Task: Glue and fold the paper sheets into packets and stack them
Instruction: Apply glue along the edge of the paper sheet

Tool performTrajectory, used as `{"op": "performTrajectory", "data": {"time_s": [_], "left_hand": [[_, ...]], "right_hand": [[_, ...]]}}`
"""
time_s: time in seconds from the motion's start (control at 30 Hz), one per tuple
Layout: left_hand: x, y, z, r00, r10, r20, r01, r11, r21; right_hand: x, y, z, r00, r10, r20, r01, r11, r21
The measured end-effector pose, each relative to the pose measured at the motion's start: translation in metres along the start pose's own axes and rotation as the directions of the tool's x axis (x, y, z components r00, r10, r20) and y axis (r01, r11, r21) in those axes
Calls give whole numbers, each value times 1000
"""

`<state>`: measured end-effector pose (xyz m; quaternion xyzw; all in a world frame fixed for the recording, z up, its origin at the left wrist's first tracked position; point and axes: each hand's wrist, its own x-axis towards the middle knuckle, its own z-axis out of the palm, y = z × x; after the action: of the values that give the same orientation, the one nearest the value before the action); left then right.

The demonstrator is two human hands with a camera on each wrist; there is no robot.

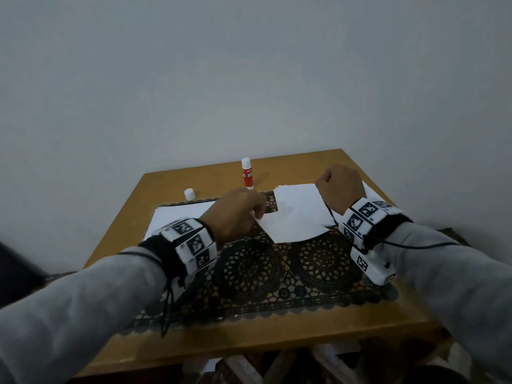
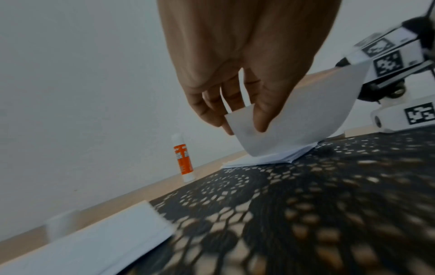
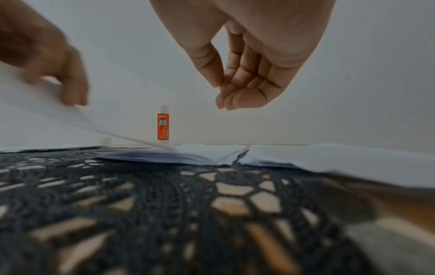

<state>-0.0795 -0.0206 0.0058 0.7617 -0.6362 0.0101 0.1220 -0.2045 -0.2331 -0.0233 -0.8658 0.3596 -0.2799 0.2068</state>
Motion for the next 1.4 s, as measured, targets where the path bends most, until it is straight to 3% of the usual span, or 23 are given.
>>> {"op": "performTrajectory", "data": {"time_s": [0.1, 0.23, 0.4, 0.67, 0.93, 1.1, 1.2, 1.3, 1.4], "left_hand": [[-35, -11, -8, 994, 40, 104, -41, 999, 5], [-68, -27, -9, 964, -14, 265, -15, 994, 107], [-81, -43, -2, 957, -57, 283, 18, 990, 138], [-82, -47, -4, 932, -57, 358, 12, 992, 125], [-84, -40, -3, 913, -76, 401, 21, 990, 140], [-98, -28, -1, 938, -48, 344, -42, 967, 250], [-108, -15, 5, 923, -77, 377, -59, 940, 335], [-119, -3, 7, 901, -103, 421, -24, 958, 285], [-132, 5, 9, 918, -88, 386, -43, 947, 318]], "right_hand": [[-1, -2, 1, 999, -9, 37, 10, 1000, -20], [-5, -9, 2, 985, -72, 155, 79, 996, -40], [8, -38, 15, 948, -174, 267, 186, 982, -17], [53, -101, 68, 938, -44, 345, 7, 994, 108], [65, -116, 99, 929, 5, 370, -10, 1000, 12], [46, -117, 85, 934, -106, 341, 76, 992, 101], [29, -123, 66, 884, -225, 410, 206, 974, 90], [7, -126, 46, 759, -275, 589, 217, 961, 170], [-18, -131, 31, 707, -373, 601, 305, 927, 217]]}}
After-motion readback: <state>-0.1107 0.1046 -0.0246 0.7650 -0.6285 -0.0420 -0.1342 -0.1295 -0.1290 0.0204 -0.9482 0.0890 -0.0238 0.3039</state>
